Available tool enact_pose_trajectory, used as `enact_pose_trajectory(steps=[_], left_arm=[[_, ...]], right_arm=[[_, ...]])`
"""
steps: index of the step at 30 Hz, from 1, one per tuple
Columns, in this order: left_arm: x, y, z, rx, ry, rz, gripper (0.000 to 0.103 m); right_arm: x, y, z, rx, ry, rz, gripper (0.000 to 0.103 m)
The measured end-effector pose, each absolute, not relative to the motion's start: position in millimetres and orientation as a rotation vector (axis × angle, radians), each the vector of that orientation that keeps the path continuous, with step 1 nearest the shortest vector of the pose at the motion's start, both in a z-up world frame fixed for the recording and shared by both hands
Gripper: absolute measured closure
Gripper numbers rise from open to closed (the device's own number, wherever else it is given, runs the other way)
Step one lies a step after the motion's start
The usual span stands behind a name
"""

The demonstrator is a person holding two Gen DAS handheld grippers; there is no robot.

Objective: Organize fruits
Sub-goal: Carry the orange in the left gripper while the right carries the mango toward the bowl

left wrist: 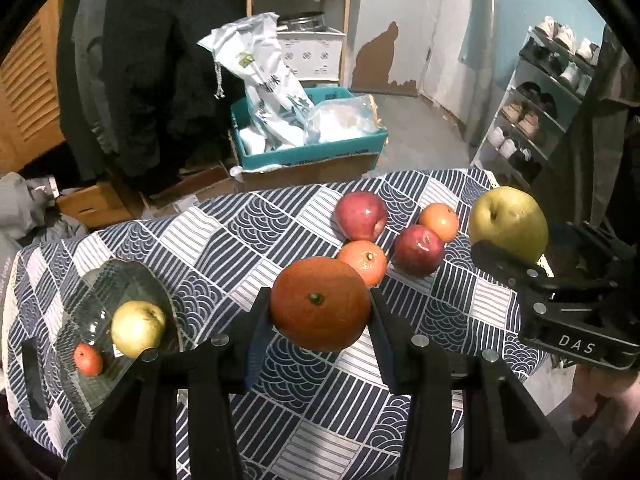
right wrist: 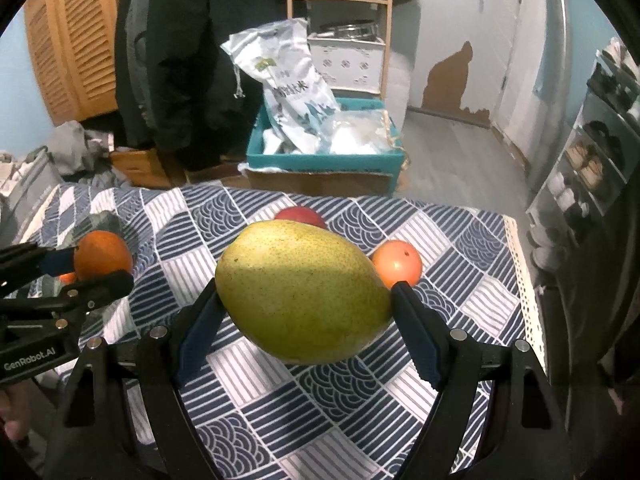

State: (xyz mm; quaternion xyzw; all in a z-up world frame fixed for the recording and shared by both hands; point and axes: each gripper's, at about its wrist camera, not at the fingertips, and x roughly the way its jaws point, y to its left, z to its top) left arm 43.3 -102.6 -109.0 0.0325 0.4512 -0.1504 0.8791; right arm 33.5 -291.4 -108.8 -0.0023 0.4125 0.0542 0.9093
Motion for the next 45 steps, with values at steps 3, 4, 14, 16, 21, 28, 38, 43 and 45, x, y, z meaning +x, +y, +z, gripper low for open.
enact_pose_trajectory(steps=[3,4,14,16,21,28,38,43,45], left_arm=[[42.3,-94.4,-105.0,0.055,0.934,-0.306,0.056],[42.1,-91.6,-103.9,0.052,0.932,-0.302,0.056],[39.1,-64.7,-98.4,0.034,0.912,-0.256,0.056],[38.7,-58.6,-97.3,0.029,0.907,-0.244,0.056],[37.7,-40.0,-96.2,0.009,0.904,-0.218,0.056],[37.5,-12.6,-100.8,-0.018,0.914,-0.176,0.056],[36.7,29.4,-108.2,-0.063,0.928,-0.108,0.056],[37.2,51.4,-115.0,-0.079,0.941,-0.067,0.056],[37.2,60.8,-118.3,-0.085,0.948,-0.049,0.056]], right_arm=[[33.8,-285.6,-103.9,-0.007,0.842,0.125,0.021],[33.8,-283.3,-102.2,-0.008,0.838,0.129,0.021],[38.5,-255.4,-89.3,-0.022,0.812,0.180,0.021],[40.0,-248.5,-87.9,-0.028,0.810,0.191,0.021],[43.4,-230.9,-84.7,-0.043,0.809,0.216,0.021],[52.7,-202.2,-84.3,-0.048,0.817,0.263,0.021],[67.3,-157.0,-89.7,-0.064,0.841,0.334,0.021],[75.7,-133.7,-94.3,-0.068,0.859,0.370,0.021],[78.8,-124.0,-96.2,-0.070,0.865,0.385,0.021]])
